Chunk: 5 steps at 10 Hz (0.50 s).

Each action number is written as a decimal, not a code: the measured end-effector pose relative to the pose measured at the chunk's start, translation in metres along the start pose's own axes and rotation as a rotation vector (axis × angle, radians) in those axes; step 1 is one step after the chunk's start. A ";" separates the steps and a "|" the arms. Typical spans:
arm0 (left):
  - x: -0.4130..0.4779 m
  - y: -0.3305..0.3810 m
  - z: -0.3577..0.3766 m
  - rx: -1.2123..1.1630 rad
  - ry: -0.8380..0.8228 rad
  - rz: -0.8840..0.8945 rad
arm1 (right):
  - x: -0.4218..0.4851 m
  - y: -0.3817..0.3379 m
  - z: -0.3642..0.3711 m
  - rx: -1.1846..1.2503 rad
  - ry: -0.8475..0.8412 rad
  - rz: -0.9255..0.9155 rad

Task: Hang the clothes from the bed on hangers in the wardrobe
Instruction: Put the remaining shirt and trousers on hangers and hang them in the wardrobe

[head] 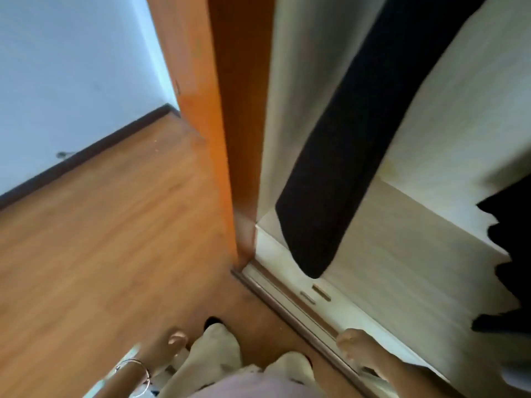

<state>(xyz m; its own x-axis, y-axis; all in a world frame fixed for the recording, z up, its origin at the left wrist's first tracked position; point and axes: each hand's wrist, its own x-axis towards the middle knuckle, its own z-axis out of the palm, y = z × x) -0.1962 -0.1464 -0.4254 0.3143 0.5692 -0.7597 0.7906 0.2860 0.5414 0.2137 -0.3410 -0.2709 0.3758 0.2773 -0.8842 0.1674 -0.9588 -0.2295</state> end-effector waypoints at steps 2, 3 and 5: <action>-0.104 0.016 -0.067 -0.370 0.214 -0.272 | -0.012 -0.139 0.081 -0.178 -0.080 -0.177; -0.123 -0.006 -0.085 -0.481 0.273 -0.395 | -0.010 -0.211 0.097 -0.228 -0.103 -0.303; -0.144 -0.031 -0.094 -0.955 0.387 -0.587 | 0.011 -0.318 0.121 -0.370 -0.118 -0.300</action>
<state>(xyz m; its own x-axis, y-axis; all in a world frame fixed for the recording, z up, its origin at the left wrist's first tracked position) -0.3158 -0.1649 -0.2987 -0.2754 0.3077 -0.9108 -0.0029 0.9471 0.3208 0.0538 -0.0402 -0.2566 0.1597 0.5082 -0.8463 0.5733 -0.7457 -0.3397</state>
